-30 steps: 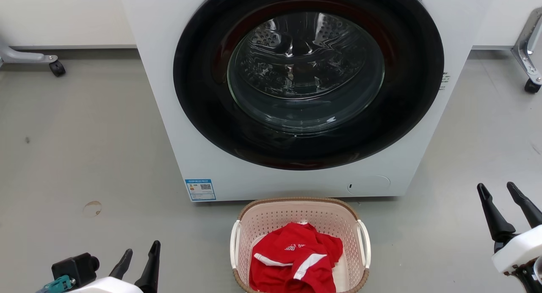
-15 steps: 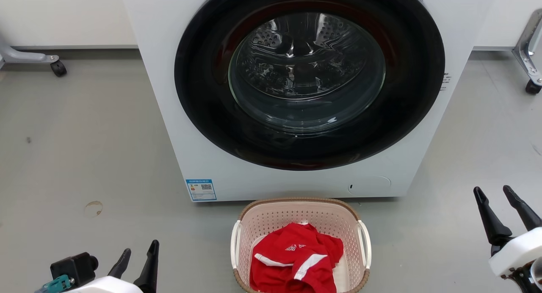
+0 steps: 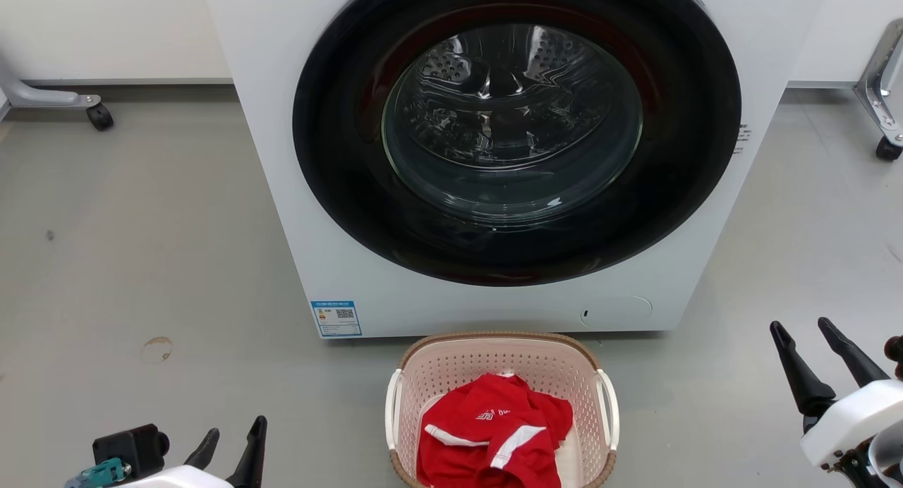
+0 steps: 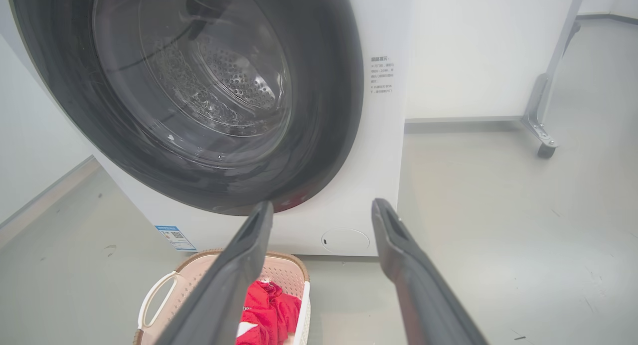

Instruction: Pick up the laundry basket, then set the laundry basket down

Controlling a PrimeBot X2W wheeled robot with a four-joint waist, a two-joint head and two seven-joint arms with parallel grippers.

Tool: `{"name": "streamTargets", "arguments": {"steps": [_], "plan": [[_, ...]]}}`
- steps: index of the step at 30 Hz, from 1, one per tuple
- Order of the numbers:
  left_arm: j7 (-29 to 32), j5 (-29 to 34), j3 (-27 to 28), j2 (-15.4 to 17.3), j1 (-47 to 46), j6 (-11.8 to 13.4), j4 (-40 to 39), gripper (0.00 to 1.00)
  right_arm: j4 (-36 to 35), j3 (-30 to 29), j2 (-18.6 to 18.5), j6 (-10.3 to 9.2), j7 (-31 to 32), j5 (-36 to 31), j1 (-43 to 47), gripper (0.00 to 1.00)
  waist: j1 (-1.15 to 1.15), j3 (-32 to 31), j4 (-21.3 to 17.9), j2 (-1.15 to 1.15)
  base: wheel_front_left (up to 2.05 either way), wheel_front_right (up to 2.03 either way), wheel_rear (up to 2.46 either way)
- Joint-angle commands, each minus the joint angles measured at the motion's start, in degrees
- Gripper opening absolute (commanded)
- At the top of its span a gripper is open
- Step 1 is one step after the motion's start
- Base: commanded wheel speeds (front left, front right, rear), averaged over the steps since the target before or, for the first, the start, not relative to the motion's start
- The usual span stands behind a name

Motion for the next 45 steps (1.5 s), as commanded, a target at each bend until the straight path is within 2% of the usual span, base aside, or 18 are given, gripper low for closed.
{"name": "streamTargets", "arguments": {"steps": [1,5,22,27,45], "plan": [[-0.12,0.43,2.26,1.89,-3.14,0.46,-0.95,1.0,-1.64,0.55,-1.61,-0.16,-0.05,-0.01,-0.72,1.0,0.0,-0.06,0.03,0.0,0.0,0.0,0.0],[1.53,0.08,1.66,1.78,-3.96,-0.1,-1.61,1.0,-2.08,0.8,-1.37,-0.16,0.3,0.17,-1.12,1.0,0.0,-0.16,0.13,0.0,0.0,0.0,0.0],[5.25,0.91,0.34,3.24,-6.26,0.35,-3.81,1.0,-2.29,1.5,-1.3,-0.16,0.39,-0.03,-1.86,1.0,0.0,-0.46,0.4,0.0,0.0,0.0,0.0],[5.35,0.79,0.4,3.48,-6.3,-0.09,-4.29,1.0,-2.2,1.64,-1.35,-0.16,0.34,-0.09,-1.9,1.0,0.0,-0.59,0.38,0.0,0.0,0.0,0.0],[3.77,0.82,1.39,3.44,-5.81,0.74,-4.7,1.0,-2.16,1.73,-1.59,-0.16,0.06,-0.16,-1.74,1.0,0.0,-0.69,0.57,0.0,0.0,0.0,0.0]]}}
